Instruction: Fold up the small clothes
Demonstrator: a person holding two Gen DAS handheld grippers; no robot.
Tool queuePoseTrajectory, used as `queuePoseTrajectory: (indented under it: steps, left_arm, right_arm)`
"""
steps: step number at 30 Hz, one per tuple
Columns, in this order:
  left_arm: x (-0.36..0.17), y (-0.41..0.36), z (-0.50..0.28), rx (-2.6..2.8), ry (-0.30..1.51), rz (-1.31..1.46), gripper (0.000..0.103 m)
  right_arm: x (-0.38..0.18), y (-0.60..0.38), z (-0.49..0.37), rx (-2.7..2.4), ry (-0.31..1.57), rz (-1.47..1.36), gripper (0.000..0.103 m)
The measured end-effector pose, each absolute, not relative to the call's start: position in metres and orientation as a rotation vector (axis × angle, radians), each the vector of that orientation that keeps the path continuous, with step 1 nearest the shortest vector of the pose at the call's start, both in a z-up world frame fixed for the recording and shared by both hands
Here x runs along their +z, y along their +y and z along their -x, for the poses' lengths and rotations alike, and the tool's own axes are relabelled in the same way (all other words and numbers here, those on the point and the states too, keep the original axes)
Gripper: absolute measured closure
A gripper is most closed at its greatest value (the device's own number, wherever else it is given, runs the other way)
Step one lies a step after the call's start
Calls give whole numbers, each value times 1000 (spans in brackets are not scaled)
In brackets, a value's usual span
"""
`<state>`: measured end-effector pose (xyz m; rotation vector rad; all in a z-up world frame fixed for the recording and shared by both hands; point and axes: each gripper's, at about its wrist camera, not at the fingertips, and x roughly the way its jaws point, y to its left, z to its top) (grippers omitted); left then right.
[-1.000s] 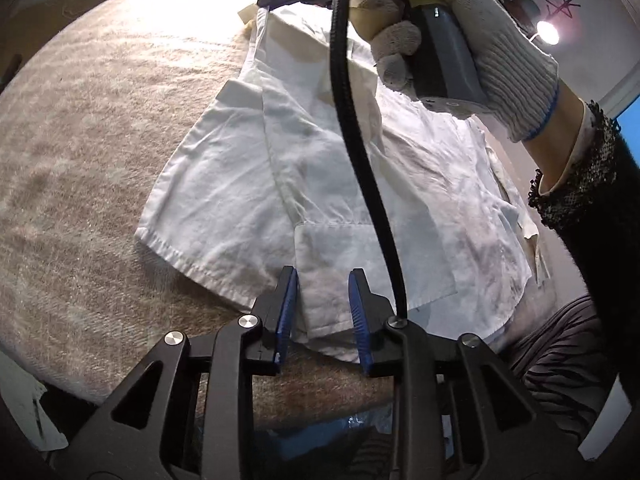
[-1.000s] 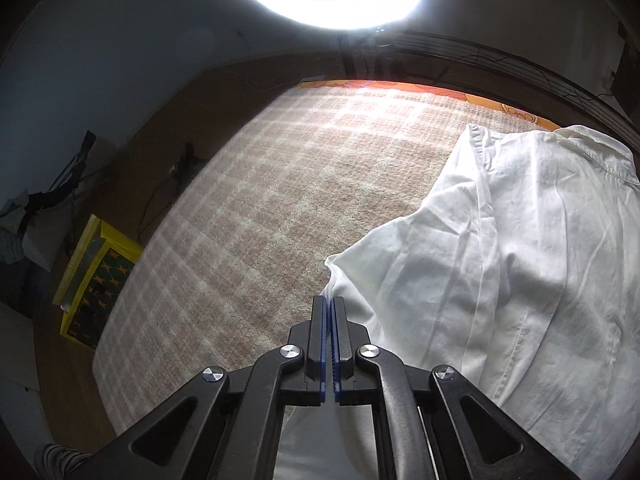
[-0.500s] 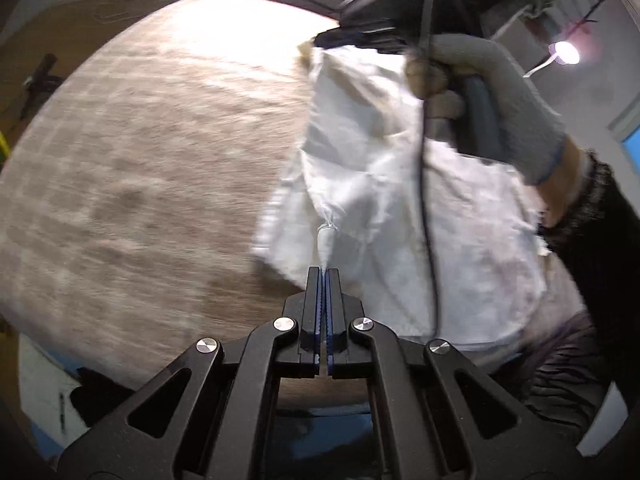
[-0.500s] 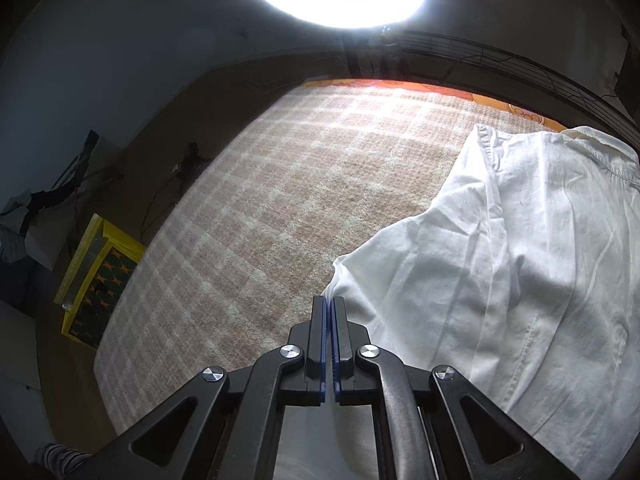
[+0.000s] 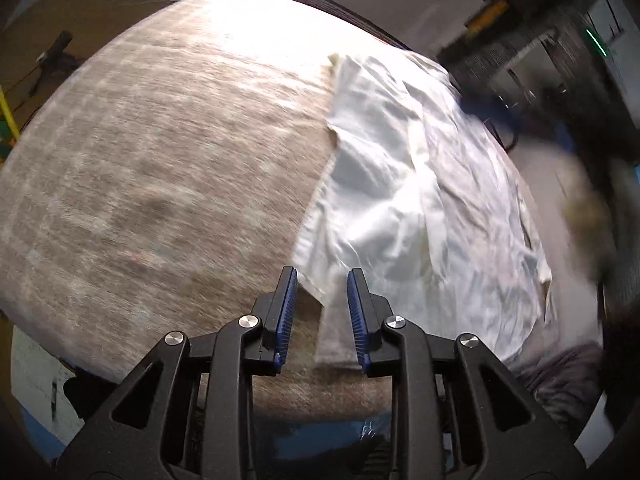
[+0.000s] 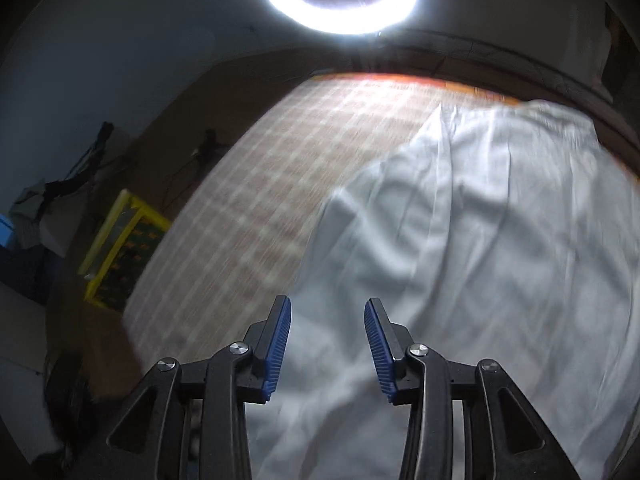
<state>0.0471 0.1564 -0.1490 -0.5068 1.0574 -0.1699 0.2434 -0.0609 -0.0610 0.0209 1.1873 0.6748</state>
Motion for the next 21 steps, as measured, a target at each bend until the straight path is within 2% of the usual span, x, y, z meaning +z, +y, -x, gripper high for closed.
queuePoseTrajectory:
  steps: [6,10,17,18,20,21]
  left_arm:
    - [-143,171,-63,-150,1071,493,78]
    - [-146,174,-67,-136,1076,517,79]
    - [-141,168,-64,-146,1058,503,79]
    - [-141,168,-64,-145,1057,504,79]
    - [-139,167,-63,-146,1048,495,79]
    - [-137,166,-63,-144,1043,483,79]
  right_arm:
    - [-82,-78,-158,725,1318,-17,62]
    - [-113,-71,-128,710,1396,19,58]
    - [-122,-52,-102,699,1386,130,58]
    - [-125,-49,-102,692,1392,149,60]
    - [-130,-49,-104,698,1403,130,85]
    - [-132,-50,-106,719,1412,89,89]
